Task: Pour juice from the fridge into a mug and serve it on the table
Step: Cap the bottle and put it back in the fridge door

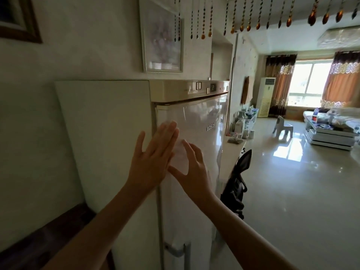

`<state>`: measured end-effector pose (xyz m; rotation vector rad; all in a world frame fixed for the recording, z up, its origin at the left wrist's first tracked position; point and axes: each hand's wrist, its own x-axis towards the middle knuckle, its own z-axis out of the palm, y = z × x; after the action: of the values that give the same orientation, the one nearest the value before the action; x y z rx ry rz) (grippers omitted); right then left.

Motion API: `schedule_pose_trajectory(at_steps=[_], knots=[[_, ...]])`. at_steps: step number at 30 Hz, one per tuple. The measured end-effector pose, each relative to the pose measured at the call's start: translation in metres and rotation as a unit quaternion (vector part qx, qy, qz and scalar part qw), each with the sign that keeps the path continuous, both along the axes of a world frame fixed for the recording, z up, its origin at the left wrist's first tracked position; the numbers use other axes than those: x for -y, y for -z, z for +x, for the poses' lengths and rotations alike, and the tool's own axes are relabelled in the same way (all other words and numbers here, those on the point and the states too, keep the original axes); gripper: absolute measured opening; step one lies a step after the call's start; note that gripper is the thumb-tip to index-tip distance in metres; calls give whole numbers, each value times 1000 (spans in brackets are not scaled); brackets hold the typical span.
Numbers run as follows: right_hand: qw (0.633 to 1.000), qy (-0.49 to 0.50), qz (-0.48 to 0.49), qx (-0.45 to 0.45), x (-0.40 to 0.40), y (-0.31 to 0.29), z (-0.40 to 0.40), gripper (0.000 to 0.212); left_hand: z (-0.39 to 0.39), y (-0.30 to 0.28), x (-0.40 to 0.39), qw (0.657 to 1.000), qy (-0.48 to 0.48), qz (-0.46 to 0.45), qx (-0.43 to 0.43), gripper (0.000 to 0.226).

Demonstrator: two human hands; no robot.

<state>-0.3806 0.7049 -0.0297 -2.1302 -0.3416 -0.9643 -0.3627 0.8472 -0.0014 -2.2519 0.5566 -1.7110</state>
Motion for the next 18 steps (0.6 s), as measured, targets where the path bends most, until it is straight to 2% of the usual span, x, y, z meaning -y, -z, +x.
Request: schedule_pose_trajectory(at_steps=[3, 9, 13, 16, 18], knots=[[1000, 6, -8, 13, -3, 3, 6, 85, 6, -1, -7, 999, -16, 10, 28, 52], [1000, -7, -28, 10, 4, 5, 8, 82, 10, 5, 6, 999, -4, -33, 12, 57], [998, 3, -64, -12, 22, 3, 3, 62, 8, 5, 32, 996, 88, -4, 12, 40], [996, 58, -66, -28, 55, 4, -2, 44, 5, 3, 68, 984, 170, -8, -54, 28], [993, 93, -64, -44, 91, 6, -6, 31, -1, 0, 97, 961, 212, -61, -165, 29]])
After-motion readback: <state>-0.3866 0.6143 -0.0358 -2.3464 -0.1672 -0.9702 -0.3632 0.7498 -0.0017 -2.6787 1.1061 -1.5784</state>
